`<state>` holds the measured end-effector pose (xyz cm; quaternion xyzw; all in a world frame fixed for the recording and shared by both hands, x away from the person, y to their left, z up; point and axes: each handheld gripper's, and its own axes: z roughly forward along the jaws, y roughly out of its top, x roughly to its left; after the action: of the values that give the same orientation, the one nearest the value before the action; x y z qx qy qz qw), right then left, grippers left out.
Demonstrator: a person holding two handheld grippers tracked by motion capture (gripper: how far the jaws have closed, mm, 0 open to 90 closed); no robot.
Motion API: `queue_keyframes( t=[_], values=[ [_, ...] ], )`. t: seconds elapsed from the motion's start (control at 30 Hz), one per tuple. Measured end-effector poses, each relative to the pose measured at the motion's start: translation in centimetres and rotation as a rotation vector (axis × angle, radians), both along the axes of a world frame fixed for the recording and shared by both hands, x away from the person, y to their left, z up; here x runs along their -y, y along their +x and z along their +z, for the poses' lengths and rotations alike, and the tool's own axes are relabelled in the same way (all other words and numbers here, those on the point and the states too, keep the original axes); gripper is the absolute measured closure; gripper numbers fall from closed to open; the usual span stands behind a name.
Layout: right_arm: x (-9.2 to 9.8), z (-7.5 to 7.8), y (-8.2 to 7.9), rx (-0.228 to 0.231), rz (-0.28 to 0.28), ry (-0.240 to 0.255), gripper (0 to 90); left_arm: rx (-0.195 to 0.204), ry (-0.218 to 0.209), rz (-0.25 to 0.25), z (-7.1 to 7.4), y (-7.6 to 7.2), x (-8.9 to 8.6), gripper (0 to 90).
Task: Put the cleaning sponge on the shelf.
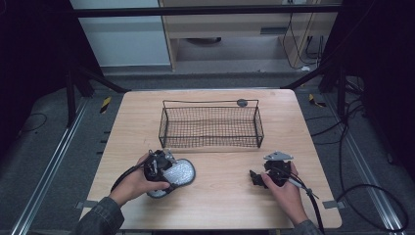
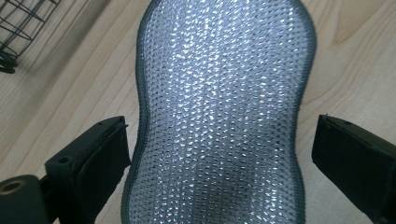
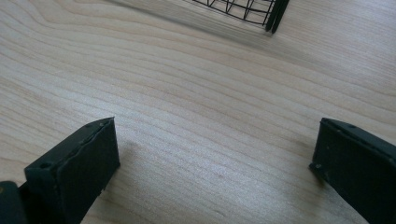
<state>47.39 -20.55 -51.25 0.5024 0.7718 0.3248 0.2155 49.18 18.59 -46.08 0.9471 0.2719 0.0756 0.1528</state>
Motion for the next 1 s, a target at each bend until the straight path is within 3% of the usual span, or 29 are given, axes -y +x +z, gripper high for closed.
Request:
queue_keyframes(
  t=[0.27, 0.4, 0.77, 1.0],
  values=[
    [0.0, 0.0, 0.0, 0.0, 0.004, -0.001, 0.7, -0.043, -0.013, 0.0, -0.8, 0.7, 0.2, 3.7],
    [0.0, 0.0, 0.0, 0.0, 0.005, -0.001, 0.7, -0.04, 0.001, -0.008, -1.1, 0.8, 0.6, 2.3],
    [0.0, 0.1, 0.0, -0.007, 0.007, 0.004, 0.7, -0.067, -0.01, -0.011, -2.0, 1.1, 0.6, 0.6],
    [0.0, 0.0, 0.0, -0.004, 0.008, 0.002, 0.7, -0.045, -0.004, -0.023, -1.8, 1.0, 0.6, 5.1]
  ],
)
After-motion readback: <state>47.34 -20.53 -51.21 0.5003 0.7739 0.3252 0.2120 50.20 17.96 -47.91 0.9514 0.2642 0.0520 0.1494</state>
